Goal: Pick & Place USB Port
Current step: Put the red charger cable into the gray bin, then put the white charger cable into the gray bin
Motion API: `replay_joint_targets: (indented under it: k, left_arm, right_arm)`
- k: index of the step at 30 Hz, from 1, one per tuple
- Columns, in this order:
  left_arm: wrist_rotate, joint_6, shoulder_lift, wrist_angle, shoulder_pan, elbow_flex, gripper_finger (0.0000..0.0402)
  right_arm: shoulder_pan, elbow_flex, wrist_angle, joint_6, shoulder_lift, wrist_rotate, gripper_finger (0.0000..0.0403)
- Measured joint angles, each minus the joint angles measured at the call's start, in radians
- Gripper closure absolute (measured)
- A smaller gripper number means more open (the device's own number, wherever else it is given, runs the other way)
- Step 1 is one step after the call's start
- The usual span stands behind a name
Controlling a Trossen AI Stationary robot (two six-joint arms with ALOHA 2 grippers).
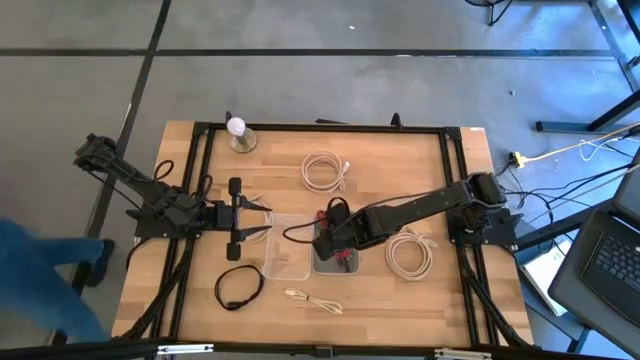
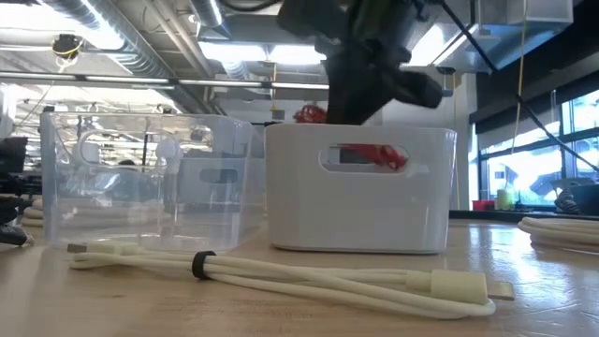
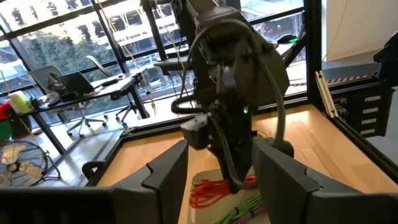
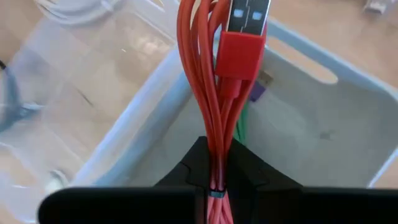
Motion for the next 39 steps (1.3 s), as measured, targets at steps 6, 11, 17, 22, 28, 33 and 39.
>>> replay_joint_targets:
  k: [6, 11, 17, 22, 28, 33, 39]
  left_arm:
    - [0.0, 0.0, 0.0, -0.002, 0.0, 0.0, 0.0229]
    - [0.0, 0.0, 0.0, -0.002, 0.0, 0.0, 0.0229]
    - [0.002, -0.011, 0.0, -0.004, 0.0, 0.0, 0.0229]
    - [0.002, -0.035, 0.0, -0.021, -0.002, 0.0, 0.0229]
    - [0.002, -0.061, 0.0, -0.049, -0.002, 0.0, 0.0229]
    - [0.002, -0.061, 0.0, -0.049, -0.002, 0.0, 0.0229]
    - [0.003, -0.061, 0.0, -0.061, -0.002, 0.0, 0.0229]
  right_arm:
    - [-0.002, 0.0, -0.006, 0.025, 0.064, -0.057, 0.0376]
    - [-0.001, -0.001, 0.005, 0.026, 0.09, -0.095, 0.0376]
    - [-0.013, 0.0, -0.003, 0.024, 0.09, -0.108, 0.0376]
    - [-0.028, -0.008, 0.006, 0.022, 0.09, -0.126, 0.0375]
    - [-0.026, -0.008, 0.009, -0.006, 0.091, -0.113, 0.0297]
    - [-0.027, -0.008, 0.015, -0.038, 0.091, -0.109, 0.0254]
    - [0.005, 0.083, -0.038, -0.176, 0.091, 0.077, 0.0254]
